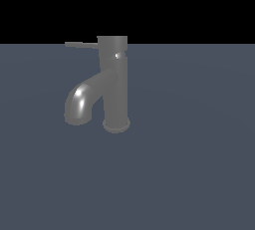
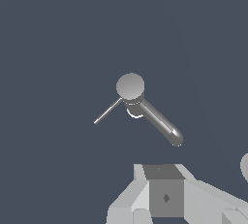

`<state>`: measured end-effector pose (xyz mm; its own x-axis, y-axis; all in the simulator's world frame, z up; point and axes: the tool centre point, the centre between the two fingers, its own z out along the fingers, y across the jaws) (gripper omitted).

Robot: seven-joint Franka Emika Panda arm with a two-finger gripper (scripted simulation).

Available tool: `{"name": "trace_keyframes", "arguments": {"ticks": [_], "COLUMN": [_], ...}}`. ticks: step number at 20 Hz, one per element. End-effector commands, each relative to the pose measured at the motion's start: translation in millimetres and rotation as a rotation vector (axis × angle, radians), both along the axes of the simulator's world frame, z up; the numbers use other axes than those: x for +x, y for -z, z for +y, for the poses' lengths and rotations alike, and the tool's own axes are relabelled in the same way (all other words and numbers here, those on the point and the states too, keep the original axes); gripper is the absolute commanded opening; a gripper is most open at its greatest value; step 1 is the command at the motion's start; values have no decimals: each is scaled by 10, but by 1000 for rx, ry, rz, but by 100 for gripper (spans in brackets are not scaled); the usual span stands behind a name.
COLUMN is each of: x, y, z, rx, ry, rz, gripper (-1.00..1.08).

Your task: Turn on the faucet by rotating a designated handle.

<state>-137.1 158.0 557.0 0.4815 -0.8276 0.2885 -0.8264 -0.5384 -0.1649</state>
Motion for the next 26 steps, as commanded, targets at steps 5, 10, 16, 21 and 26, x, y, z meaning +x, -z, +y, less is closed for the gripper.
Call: {"name": "trace_keyframes", "arguments": {"ticks": [5,10,16,21,26], "x": [405,737,1134,1447,1710], "y": [329,664,1146,1603,2058], "z": [191,273,293,247,158], "rx": [31,60,104,148,195], "ry": [139,247,381,499,614], "rz": [6,24,59,98,143], "gripper": [-100,-100,-100,-100,-100]}}
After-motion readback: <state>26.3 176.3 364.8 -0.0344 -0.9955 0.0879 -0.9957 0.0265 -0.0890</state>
